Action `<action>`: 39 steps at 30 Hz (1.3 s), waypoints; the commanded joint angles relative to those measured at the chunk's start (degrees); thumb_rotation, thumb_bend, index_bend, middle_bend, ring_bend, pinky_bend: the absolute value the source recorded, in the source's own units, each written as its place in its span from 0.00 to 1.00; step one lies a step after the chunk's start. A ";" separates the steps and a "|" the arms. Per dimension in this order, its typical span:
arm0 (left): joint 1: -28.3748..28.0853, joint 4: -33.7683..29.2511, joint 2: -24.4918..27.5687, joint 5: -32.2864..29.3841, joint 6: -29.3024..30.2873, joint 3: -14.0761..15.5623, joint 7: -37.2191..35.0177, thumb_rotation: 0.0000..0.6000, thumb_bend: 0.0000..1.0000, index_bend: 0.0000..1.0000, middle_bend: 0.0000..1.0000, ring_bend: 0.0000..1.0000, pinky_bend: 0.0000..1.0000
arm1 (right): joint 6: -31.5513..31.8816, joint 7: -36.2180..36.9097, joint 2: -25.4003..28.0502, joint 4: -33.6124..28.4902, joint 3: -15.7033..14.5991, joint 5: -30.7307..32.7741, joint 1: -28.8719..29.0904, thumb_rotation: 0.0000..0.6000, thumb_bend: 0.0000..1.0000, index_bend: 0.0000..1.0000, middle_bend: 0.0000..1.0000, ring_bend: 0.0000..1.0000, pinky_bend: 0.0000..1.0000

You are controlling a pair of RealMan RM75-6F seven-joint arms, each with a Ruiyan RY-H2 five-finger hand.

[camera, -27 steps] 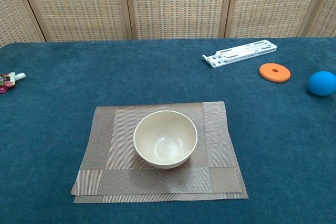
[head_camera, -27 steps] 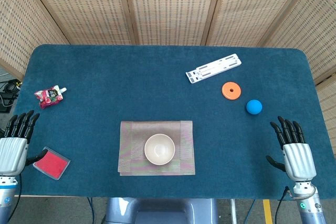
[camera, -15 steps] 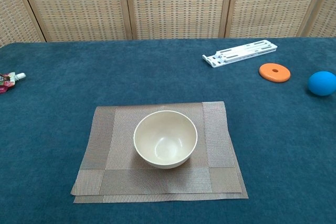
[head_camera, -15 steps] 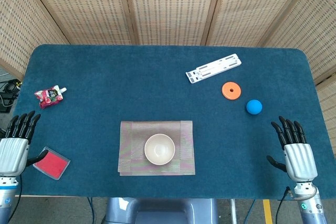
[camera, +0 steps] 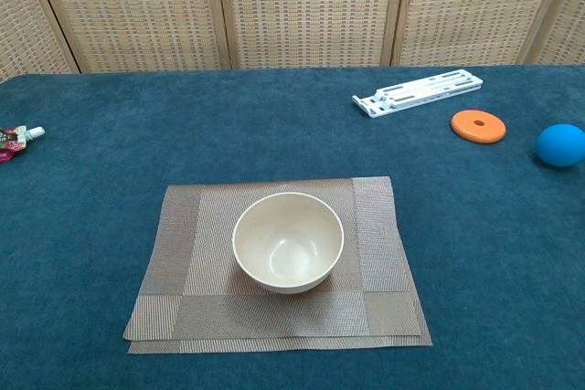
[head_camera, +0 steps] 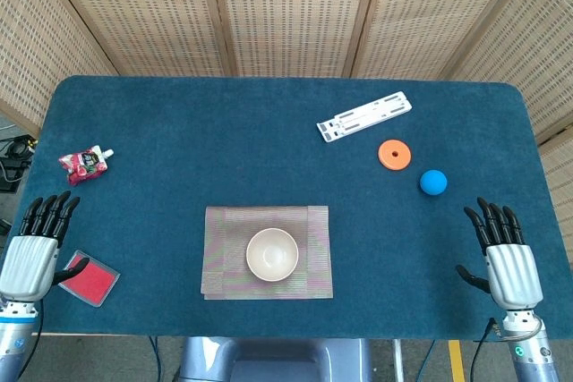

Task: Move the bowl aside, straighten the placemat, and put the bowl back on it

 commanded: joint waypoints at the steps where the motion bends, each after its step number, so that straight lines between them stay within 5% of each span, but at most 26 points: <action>1: -0.18 0.08 -0.24 0.42 -0.24 0.26 0.32 1.00 0.10 0.00 0.00 0.00 0.00 | 0.19 0.11 0.11 -0.11 0.09 -0.04 -0.03 1.00 0.14 0.13 0.00 0.00 0.00; 9: -2.76 -0.78 -2.03 4.73 -2.61 1.43 4.96 1.00 0.11 0.04 0.00 0.00 0.00 | 0.20 0.69 0.49 -0.31 0.36 0.40 -0.11 1.00 0.14 0.13 0.00 0.00 0.00; 17: -6.87 -2.37 -4.53 8.35 -7.61 1.97 10.12 1.00 0.13 0.36 0.00 0.00 0.00 | 0.25 1.30 0.81 -0.61 0.53 0.58 -0.15 1.00 0.14 0.13 0.00 0.00 0.00; 39: -17.66 -4.30 -18.14 6.43 -23.31 0.12 24.24 1.00 0.26 0.45 0.00 0.00 0.00 | 0.34 6.30 3.11 -1.67 1.43 1.80 -0.41 1.00 0.14 0.13 0.00 0.00 0.00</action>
